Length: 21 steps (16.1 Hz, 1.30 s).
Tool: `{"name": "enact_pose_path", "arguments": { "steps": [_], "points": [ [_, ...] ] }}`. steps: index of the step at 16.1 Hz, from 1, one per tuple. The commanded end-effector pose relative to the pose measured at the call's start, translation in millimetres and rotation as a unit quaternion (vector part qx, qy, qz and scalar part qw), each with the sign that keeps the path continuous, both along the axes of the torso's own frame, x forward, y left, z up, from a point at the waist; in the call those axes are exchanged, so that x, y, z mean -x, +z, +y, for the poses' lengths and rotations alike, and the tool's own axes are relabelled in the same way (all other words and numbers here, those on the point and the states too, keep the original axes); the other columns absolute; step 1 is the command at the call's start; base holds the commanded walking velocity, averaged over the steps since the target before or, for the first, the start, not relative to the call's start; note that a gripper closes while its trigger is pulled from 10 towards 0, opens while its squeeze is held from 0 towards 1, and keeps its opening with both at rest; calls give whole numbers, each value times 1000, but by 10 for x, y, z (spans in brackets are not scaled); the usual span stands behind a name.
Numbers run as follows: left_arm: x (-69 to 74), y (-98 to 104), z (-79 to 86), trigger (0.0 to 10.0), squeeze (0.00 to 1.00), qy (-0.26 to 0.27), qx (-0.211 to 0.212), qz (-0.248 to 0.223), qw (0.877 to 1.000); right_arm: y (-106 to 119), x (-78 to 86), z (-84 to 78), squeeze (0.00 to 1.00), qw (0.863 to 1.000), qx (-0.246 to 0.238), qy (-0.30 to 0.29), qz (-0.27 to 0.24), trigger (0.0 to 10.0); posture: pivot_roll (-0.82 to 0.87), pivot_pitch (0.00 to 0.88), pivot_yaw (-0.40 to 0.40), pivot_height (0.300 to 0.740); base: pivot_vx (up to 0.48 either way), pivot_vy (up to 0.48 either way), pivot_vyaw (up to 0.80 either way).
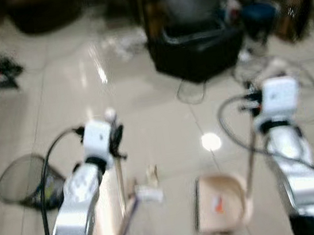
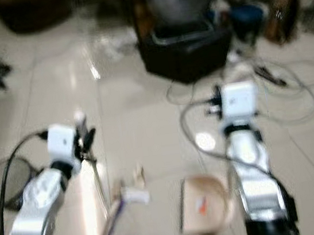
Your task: Sweep floor
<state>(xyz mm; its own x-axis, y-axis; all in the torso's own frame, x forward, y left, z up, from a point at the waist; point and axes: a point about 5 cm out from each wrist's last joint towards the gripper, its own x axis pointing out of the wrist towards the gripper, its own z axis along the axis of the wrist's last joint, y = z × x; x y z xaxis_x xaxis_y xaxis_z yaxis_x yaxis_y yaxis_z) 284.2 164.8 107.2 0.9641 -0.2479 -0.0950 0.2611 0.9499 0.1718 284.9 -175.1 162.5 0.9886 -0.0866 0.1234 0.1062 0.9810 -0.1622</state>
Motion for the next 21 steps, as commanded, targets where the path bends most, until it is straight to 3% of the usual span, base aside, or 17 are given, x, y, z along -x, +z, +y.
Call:
{"name": "enact_pose_path", "arguments": {
  "steps": [1, 10, 21],
  "points": [
    [-9, 39, 6, 10000, 0, 5, -4, -11, 1000, 68, 8, -20, 0, 1000, 1, 0, -20, 10000, 4, 118, 69, 740, 0, -281, 800],
    [-23, 57, -5, 10000, 0, 9, -3, -18, 1000, 74, -31, 127, 0, 999, 3, 36, -26, 10000, 6, 117, 66, 740, 0, -284, 800],
    [-58, 85, 4, 10000, 0, 15, -7, -26, 1000, 79, -56, 144, 0, 999, 6, 44, -29, 10000, 4, 113, 68, 740, 0, -285, 800]
  ]
}}
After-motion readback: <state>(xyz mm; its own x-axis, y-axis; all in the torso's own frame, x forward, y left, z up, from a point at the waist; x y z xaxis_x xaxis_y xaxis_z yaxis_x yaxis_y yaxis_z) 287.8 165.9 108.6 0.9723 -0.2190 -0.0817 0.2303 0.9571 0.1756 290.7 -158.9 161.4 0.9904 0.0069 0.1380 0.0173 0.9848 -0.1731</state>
